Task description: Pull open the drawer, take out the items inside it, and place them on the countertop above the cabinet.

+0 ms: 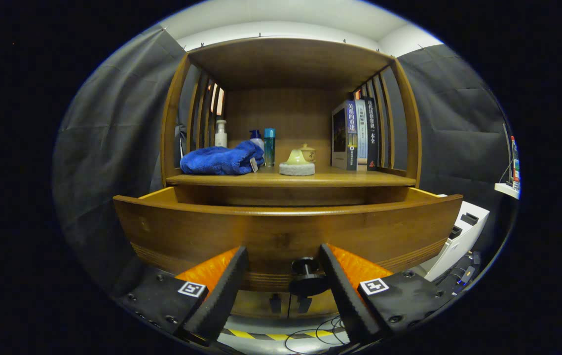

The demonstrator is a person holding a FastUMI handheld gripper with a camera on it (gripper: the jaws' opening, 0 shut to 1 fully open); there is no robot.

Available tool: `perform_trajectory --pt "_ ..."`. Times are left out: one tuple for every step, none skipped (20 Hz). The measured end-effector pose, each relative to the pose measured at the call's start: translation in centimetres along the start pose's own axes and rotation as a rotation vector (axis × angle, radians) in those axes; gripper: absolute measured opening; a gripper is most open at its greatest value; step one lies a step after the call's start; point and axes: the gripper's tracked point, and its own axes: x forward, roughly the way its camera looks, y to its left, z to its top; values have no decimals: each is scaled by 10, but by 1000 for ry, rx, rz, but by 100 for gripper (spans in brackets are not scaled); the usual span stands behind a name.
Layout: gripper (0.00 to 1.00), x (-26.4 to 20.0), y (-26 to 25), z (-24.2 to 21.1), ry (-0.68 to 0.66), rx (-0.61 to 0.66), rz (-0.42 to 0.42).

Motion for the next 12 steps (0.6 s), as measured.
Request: perform_trajectory --pt "98 7 -1 -1 15 0 1" --pt "98 10 0 1 17 2 4" --pt "98 15 0 2 23 4 5" --pt "98 19 -1 3 26 4 7" --pt "98 23 -1 4 27 0 7" --pt "98 28 -1 4 28 -6 5" --pt "98 32 -1 5 25 -10 0" --pt "98 36 -1 5 25 -17 -6" --pt "98 41 -1 6 22 -22 -9" --pt "98 46 -1 7 23 -22 -8" --pt "98 54 -1 8 23 -18 -6" --pt "98 60 -1 9 26 -15 -6"
